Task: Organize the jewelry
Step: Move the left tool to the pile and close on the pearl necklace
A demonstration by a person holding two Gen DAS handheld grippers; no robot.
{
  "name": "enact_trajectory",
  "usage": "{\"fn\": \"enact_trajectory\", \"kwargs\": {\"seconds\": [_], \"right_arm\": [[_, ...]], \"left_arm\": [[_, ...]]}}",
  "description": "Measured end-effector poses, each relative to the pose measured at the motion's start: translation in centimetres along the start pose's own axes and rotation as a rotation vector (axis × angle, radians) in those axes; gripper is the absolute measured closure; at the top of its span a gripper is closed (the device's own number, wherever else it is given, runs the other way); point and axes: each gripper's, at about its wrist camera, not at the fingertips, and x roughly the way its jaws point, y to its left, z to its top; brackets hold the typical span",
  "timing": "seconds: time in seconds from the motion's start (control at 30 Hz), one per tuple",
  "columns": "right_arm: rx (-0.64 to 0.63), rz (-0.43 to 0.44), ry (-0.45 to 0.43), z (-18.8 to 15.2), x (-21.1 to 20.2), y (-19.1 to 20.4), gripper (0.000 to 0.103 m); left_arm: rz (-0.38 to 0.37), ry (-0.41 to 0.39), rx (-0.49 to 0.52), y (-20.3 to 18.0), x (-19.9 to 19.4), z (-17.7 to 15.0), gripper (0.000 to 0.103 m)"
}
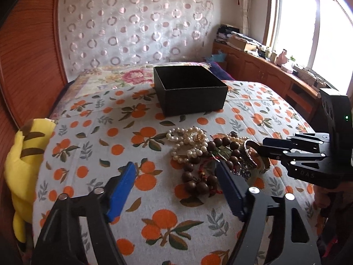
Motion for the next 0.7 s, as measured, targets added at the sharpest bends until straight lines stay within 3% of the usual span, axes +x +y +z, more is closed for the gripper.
{"fn": "enact_trajectory", "kwargs": {"seconds": [0.23, 0.57, 0.7], "right_arm": [[-0.034, -0.017, 0.037, 0.1, 0.7, 0.4, 0.087], [-0.032, -0.015, 0.040, 0.0, 0.9, 0.3, 0.088], [-0.031, -0.014, 0.039, 0.0, 0.9, 0.3, 0.088]], "left_arm": [[-0.037, 0.046, 0.030, -0.7, 2.2, 1.0, 0.049], [-0.095, 0.096, 0.030, -1.2, 5.2, 2.1, 0.071], [-0.116, 0.102, 0.021, -1.0, 5.5, 2.1, 0.089]]}}
